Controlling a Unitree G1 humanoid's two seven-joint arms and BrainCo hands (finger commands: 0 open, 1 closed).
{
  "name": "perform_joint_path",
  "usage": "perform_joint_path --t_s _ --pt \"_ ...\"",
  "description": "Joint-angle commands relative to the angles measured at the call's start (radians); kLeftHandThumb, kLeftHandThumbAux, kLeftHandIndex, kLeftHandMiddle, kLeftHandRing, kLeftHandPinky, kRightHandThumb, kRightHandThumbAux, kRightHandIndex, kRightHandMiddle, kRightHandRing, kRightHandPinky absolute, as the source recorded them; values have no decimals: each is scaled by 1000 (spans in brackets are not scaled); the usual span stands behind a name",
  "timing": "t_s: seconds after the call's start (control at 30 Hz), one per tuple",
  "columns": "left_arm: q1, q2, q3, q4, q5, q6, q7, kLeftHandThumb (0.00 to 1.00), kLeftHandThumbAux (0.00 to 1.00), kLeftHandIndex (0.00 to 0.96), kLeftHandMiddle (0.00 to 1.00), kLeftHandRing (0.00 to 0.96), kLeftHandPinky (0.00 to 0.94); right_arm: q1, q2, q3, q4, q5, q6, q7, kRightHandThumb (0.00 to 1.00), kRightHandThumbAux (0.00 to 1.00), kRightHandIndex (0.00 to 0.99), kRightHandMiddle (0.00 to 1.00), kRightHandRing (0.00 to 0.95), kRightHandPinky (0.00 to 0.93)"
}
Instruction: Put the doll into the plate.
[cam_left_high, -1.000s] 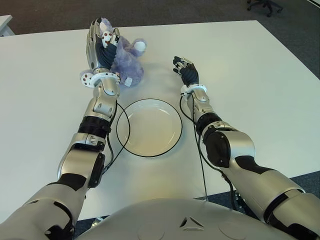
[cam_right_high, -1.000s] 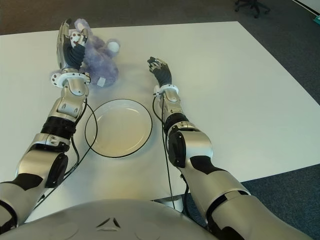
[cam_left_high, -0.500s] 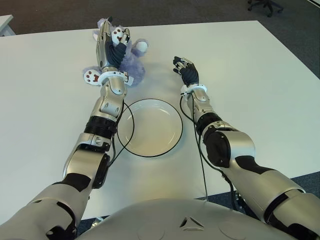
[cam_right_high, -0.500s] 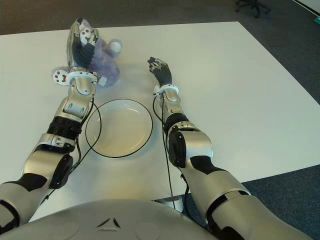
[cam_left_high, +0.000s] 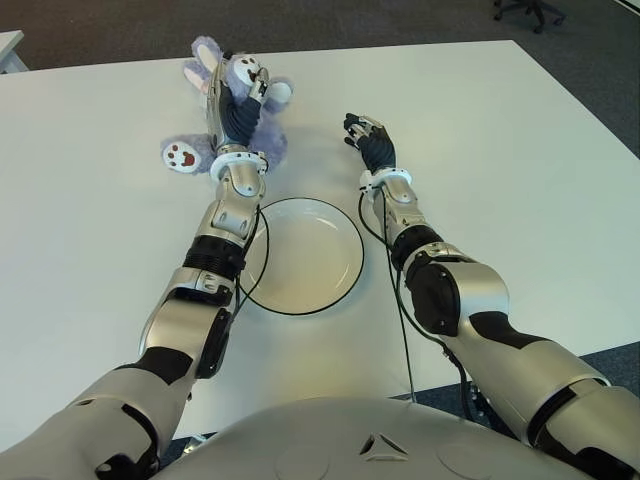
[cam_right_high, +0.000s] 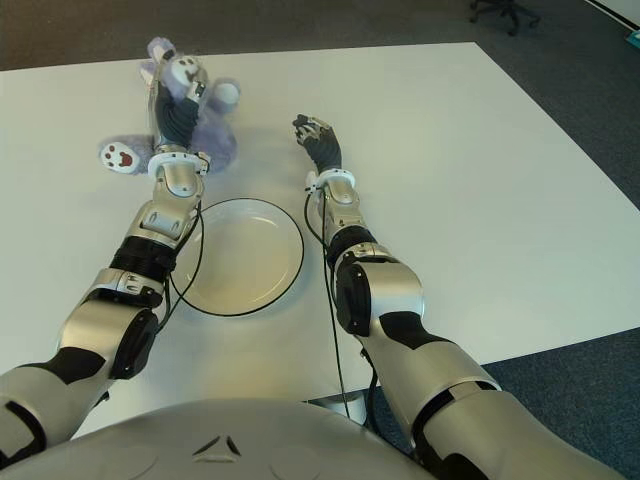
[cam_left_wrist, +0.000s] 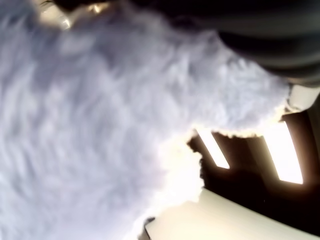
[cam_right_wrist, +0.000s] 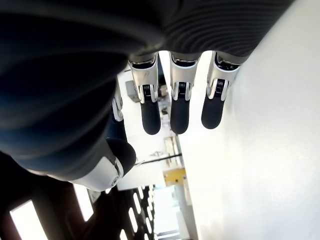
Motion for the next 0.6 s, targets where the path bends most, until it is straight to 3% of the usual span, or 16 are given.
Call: perform_joint_path --t_s 0.03,0.6 --pt "-13 -16 14 27 -3 -27 59 311 244 0 137 129 90 57 8 2 35 -6 33 -15 698 734 403 173 141 168" --pt "-19 -56 44 30 -56 -75 66 336 287 0 120 111 56 57 5 13 36 -19 39 -18 700 733 405 183 159 192"
